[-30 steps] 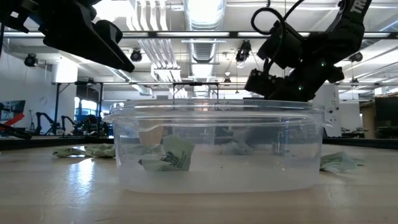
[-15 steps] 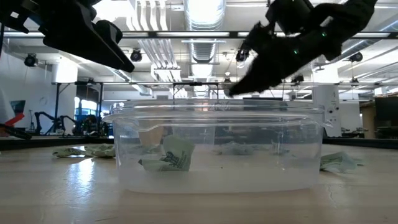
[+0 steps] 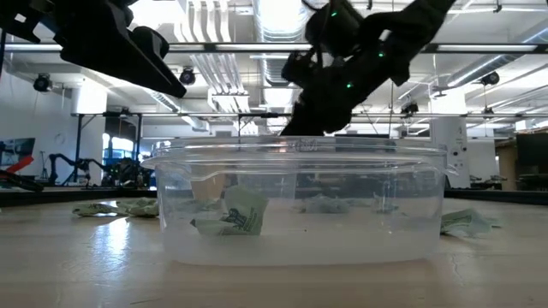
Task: Pick and place Stevia / Truvia into bins
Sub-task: Put the white stevia packet into the top transparent bin, then put the white stevia packet into the bottom transparent bin
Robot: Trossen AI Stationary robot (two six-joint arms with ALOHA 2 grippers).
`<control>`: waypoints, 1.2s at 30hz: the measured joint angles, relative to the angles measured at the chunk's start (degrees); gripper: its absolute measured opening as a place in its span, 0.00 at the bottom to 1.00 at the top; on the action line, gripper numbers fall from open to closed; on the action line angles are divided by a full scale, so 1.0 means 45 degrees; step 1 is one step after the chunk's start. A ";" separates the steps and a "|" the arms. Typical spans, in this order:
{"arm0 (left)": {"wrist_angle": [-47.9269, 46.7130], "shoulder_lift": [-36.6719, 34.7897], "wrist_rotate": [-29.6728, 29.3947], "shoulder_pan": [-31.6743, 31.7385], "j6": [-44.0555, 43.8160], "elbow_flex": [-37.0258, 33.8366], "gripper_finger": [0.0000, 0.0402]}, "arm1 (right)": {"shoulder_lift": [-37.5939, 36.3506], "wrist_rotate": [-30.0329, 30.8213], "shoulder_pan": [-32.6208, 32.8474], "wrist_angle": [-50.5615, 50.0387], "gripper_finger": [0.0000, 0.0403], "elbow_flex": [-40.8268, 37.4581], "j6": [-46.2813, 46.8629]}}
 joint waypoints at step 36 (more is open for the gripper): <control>-0.0776 0.1379 -0.0402 0.0589 -0.1550 -0.1631 0.42 | -0.4393 0.0225 0.0864 -0.2193 0.34 -0.2135 -0.0355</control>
